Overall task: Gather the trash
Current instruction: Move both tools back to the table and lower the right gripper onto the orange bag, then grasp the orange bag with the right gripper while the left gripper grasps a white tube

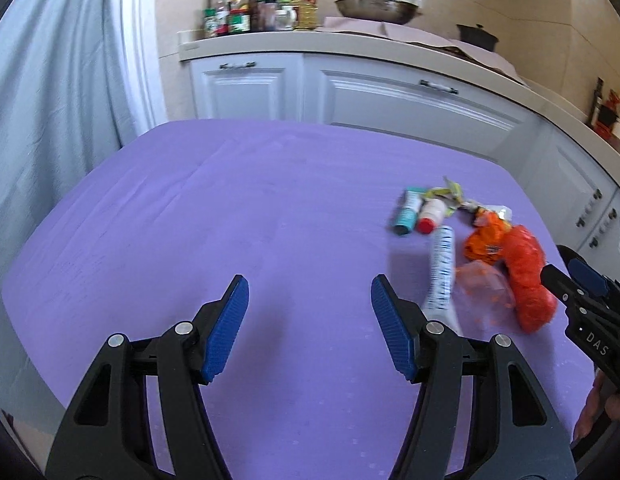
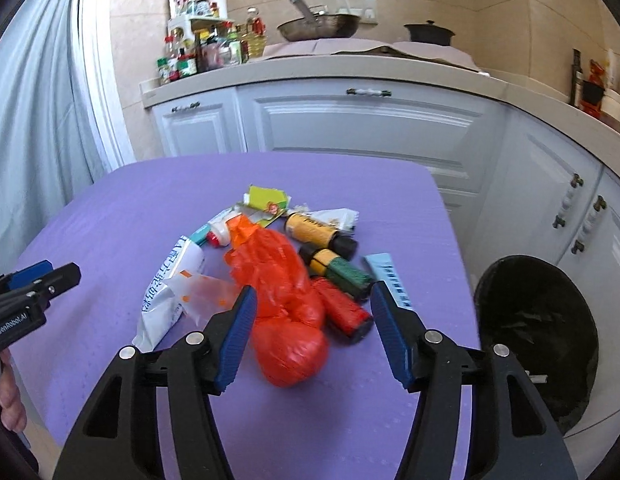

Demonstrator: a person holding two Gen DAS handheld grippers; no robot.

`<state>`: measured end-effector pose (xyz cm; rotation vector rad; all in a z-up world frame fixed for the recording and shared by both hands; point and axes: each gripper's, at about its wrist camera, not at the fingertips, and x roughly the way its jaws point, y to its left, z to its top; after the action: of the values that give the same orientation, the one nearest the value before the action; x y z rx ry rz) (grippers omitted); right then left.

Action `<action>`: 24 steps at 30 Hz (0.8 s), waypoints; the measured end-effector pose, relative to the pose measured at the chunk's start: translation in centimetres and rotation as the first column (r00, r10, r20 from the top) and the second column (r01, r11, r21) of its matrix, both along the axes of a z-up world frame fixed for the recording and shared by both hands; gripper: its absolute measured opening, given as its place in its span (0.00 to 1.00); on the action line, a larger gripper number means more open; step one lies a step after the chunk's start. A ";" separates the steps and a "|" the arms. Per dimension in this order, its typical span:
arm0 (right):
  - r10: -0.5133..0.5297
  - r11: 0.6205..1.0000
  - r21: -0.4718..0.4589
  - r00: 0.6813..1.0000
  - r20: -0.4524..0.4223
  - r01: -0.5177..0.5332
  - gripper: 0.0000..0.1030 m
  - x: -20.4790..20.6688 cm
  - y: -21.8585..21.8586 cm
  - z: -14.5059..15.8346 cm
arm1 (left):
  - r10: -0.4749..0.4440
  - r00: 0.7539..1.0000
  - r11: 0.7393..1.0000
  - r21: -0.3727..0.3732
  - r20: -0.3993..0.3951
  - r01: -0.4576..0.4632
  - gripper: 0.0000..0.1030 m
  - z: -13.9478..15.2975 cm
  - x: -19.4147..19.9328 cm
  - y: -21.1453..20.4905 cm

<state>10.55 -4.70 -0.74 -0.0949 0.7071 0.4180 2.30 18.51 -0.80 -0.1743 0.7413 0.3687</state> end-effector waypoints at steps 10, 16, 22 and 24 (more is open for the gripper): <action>0.036 0.998 -0.056 0.998 -0.051 -0.039 0.57 0.5 2.3 -1.4 | 0.022 1.000 0.999 -0.025 -0.014 -0.022 0.60 -0.9 -0.2 1.3; 0.055 0.996 -0.065 0.996 -0.071 -0.060 0.40 0.6 2.6 -1.7 | 0.011 1.000 0.999 -0.036 -0.014 -0.012 0.60 -1.2 0.1 1.1; 0.059 0.997 -0.042 0.996 -0.062 -0.062 0.37 0.4 2.3 -1.3 | -0.021 1.000 0.999 -0.038 -0.011 0.020 0.60 -1.2 0.6 -0.2; 0.062 0.997 -0.031 0.997 -0.055 -0.064 0.37 0.1 2.1 -0.9 | -0.032 0.999 0.999 -0.039 -0.010 0.032 0.60 -1.2 0.7 -0.6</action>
<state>10.66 -2.62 -1.65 -0.1374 0.7660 0.4707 3.02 17.91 -1.97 -0.1966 0.7612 0.3255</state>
